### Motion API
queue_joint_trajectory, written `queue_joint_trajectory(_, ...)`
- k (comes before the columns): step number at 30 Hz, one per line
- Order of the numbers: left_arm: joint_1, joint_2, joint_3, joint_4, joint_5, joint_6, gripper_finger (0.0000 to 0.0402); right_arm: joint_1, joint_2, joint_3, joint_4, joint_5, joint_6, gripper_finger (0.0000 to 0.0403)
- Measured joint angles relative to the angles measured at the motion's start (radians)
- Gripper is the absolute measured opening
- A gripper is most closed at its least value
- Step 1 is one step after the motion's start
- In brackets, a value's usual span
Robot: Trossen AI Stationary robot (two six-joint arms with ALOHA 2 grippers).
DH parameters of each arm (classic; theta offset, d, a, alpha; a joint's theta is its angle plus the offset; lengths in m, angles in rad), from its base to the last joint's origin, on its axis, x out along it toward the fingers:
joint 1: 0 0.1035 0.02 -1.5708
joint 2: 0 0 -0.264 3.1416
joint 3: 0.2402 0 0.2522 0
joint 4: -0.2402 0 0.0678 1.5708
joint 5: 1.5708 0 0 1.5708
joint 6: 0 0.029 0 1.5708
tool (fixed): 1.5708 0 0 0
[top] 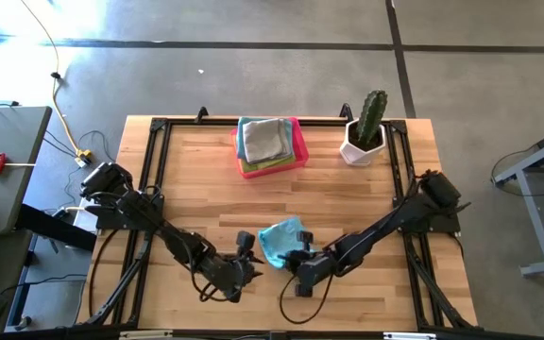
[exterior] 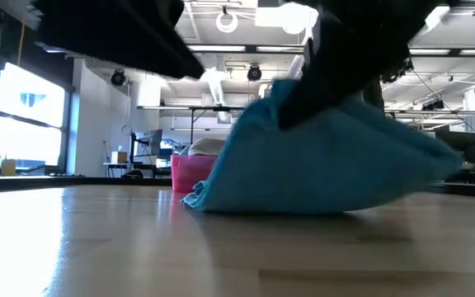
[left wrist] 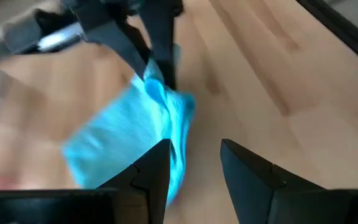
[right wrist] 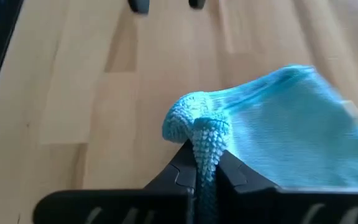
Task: Fold microfiber towels
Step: Stack the folded blue microfiber cloth on top of the folded gray microfiber cloth
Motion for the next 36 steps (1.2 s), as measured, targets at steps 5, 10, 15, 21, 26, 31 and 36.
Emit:
queue_joint_trajectory(5,0.016,0.001,0.000,0.110,-0.070,0.050,0.0133,-0.022,-0.031,0.069,-0.120,0.001,0.040,0.0002)
queue_joint_trajectory(10,0.045,0.014,-0.001,0.167,-0.084,0.051,0.0133,-0.034,-0.032,0.128,-0.196,-0.003,0.014,0.0001)
queue_joint_trajectory(15,0.079,0.031,-0.001,0.193,-0.081,0.045,0.0133,-0.038,-0.033,0.182,-0.255,-0.003,-0.005,0.0001)
queue_joint_trajectory(21,0.106,0.030,0.000,0.211,-0.056,0.042,0.0133,-0.040,-0.033,0.241,-0.334,-0.003,-0.038,0.0000)
queue_joint_trajectory(26,0.114,0.030,0.000,0.206,0.066,0.016,0.0133,-0.041,-0.033,0.312,-0.449,0.021,-0.057,0.0000)
queue_joint_trajectory(31,0.103,0.030,0.000,0.184,0.000,0.015,0.0133,-0.064,-0.033,0.386,-0.588,0.053,-0.073,0.0000)
queue_joint_trajectory(36,0.068,0.030,0.000,0.102,-0.079,-0.046,0.0133,-0.138,-0.034,0.466,-0.738,0.056,-0.074,0.0000)
